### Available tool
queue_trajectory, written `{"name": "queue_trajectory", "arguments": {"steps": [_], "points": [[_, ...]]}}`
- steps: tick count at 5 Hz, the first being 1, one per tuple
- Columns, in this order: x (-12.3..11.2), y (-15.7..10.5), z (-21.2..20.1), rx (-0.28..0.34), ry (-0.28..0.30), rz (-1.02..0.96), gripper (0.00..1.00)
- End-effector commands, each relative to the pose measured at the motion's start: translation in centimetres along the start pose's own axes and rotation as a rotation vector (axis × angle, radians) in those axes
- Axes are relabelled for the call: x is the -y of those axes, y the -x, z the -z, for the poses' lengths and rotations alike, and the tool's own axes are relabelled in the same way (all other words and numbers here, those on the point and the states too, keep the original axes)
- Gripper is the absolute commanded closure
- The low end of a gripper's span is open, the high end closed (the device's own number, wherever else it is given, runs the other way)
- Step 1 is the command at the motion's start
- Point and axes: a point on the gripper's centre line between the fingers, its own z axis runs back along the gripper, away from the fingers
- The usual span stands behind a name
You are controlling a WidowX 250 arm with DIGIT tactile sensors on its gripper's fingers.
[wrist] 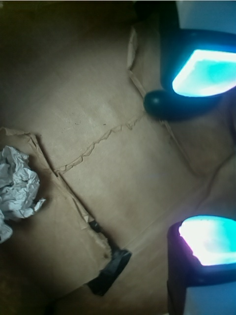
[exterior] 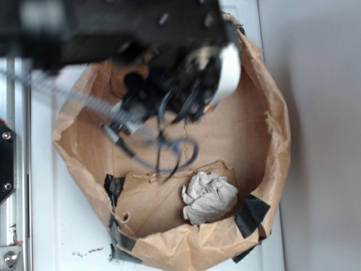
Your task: Grab the plastic pickle.
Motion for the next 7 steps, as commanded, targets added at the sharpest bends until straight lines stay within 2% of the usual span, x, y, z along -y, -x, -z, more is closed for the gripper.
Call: {"name": "queue_trajectory", "arguments": {"steps": [1, 4, 5, 6, 7], "points": [[-2.6, 0.9, -1.3, 0.024, -0.066, -0.062, 0.0], [-2.6, 0.9, -1.3, 0.024, -0.066, -0.062, 0.0], [-3.3, 0.6, 0.8, 0.049, -0.088, -0.057, 0.0], [-4.2, 0.1, 2.1, 0.055, -0.08, -0.044, 0.0], [-4.5, -0.2, 3.4, 0.039, -0.075, -0.041, 0.0]]}}
